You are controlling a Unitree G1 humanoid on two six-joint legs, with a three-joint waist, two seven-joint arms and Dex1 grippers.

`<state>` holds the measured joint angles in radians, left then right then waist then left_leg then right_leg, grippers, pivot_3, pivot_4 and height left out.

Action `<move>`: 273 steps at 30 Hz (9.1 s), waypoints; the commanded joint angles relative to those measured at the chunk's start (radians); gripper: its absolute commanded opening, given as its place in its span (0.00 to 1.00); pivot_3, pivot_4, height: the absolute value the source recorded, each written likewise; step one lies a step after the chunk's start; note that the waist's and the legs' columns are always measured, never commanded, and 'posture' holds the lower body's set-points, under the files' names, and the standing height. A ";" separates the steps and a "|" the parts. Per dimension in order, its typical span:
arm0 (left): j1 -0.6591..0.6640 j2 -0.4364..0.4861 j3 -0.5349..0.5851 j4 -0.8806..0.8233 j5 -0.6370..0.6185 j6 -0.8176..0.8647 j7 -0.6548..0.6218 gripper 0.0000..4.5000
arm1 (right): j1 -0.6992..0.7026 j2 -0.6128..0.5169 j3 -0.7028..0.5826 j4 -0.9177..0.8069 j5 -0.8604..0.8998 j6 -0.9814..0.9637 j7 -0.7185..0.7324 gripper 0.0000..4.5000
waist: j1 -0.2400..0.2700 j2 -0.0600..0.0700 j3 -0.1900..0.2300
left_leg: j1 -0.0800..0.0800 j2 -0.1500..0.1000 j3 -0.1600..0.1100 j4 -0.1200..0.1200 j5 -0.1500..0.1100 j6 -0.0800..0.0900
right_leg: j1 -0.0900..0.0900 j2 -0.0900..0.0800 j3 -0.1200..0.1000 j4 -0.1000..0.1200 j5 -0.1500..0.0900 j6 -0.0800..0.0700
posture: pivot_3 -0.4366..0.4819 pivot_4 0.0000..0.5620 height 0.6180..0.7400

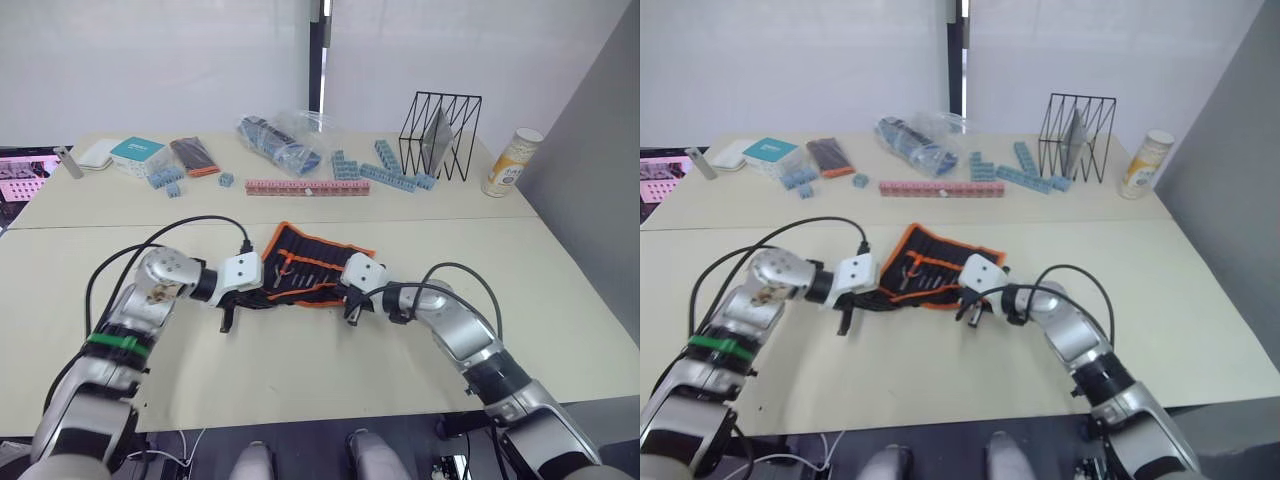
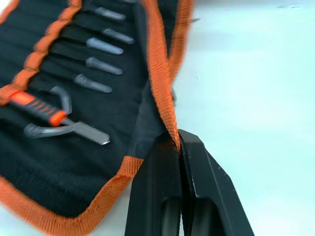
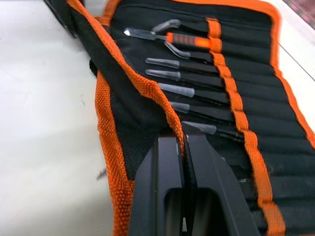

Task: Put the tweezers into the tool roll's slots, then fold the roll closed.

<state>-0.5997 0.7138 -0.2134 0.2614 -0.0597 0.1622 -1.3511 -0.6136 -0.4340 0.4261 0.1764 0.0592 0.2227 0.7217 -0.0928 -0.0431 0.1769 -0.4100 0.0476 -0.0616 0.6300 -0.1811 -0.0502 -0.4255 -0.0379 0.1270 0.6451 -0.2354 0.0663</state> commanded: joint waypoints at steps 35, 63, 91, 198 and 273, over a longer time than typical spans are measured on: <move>0.107 0.082 0.050 -0.094 -0.119 0.182 0.265 0.01 | 0.056 -0.148 -0.138 -0.105 0.108 0.187 0.118 0.00 | 0.025 0.000 0.000 | 0.002 0.000 0.001 0.001 0.000 0.000 | 0.001 0.000 0.000 0.000 -0.001 -0.001 | 0.48 0.27 0.97; 0.175 -0.062 0.325 -0.327 -0.421 0.390 0.400 0.83 | 0.150 0.013 -0.361 -0.274 0.274 0.240 0.002 0.72 | 0.021 0.000 0.000 | 0.003 0.000 0.000 0.000 0.000 0.000 | 0.002 0.000 0.000 0.001 0.000 -0.001 | 0.48 0.27 0.97; 0.270 -0.277 0.167 -0.125 -0.193 0.181 0.647 0.00 | 0.175 0.208 -0.209 -0.025 0.019 0.131 -0.206 0.00 | 0.023 0.000 0.000 | 0.006 0.000 0.001 0.001 0.000 0.000 | 0.004 0.000 0.000 0.001 0.000 -0.001 | 0.48 0.27 0.97; 0.280 0.003 0.278 -0.307 -0.373 0.299 0.354 0.00 | 0.248 0.119 -0.709 -0.265 0.719 0.806 -0.198 0.00 | 0.024 0.002 0.001 | 0.000 0.000 0.001 -0.006 0.003 0.004 | -0.001 -0.001 0.000 -0.006 0.001 -0.002 | 0.48 0.27 0.97; 0.343 -0.062 0.333 -0.368 -0.520 0.534 0.428 0.00 | 0.234 0.028 -0.187 -0.136 0.251 0.342 0.010 0.01 | 0.021 0.002 0.001 | 0.000 0.000 0.002 -0.005 0.003 0.004 | -0.001 -0.001 0.000 -0.006 0.001 -0.002 | 0.48 0.27 0.97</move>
<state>-0.2575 0.6580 0.0885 -0.0747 -0.5411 0.6655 -0.9431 -0.3901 -0.3916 0.2074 0.0050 0.3714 0.5781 0.7452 -0.0714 -0.0415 0.1780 -0.4084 0.0480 -0.0597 0.6249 -0.1784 -0.0461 -0.4256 -0.0386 0.1269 0.6391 -0.2347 0.0647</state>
